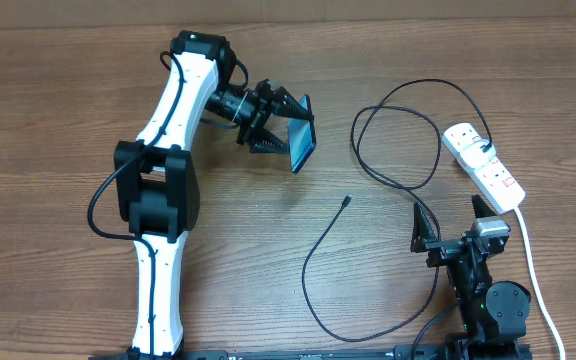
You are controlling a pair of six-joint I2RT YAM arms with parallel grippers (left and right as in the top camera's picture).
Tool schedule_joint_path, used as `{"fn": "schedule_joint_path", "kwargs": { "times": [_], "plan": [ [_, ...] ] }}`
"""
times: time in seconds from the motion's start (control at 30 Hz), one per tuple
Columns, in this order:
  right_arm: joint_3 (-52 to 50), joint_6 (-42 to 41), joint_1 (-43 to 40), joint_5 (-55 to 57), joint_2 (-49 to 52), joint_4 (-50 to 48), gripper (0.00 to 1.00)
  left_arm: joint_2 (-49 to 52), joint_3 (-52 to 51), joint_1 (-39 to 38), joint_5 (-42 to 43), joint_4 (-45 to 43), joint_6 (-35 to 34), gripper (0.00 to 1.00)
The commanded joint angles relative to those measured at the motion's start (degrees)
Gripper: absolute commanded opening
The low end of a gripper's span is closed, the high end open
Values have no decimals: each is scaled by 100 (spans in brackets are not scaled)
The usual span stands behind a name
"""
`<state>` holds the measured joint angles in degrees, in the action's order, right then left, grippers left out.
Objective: Plug charger to phone and switch on socket
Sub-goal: 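Lift the smartphone with the left gripper and tilt it upright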
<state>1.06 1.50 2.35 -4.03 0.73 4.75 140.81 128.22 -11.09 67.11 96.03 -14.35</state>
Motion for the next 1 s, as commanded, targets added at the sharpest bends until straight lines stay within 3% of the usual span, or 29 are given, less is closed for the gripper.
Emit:
{"fn": "schedule_joint_path", "kwargs": {
  "times": [0.0,0.47,0.67,0.83,0.97],
  "plan": [
    [-59,-15,33,13,-35,-17,100,37,168,72,997,20,153,70],
    [-59,-81,33,-391,-35,-175,100,37,168,234,1856,83,153,70],
    [-59,-1818,33,-3200,-35,-645,100,37,168,262,2105,83,195,72],
    [-57,-3005,33,-3281,-35,-1847,100,37,168,262,2144,83,219,72],
    [140,-3195,15,-3283,-35,-3045,100,37,168,262,2149,83,219,72]
  ]
}}
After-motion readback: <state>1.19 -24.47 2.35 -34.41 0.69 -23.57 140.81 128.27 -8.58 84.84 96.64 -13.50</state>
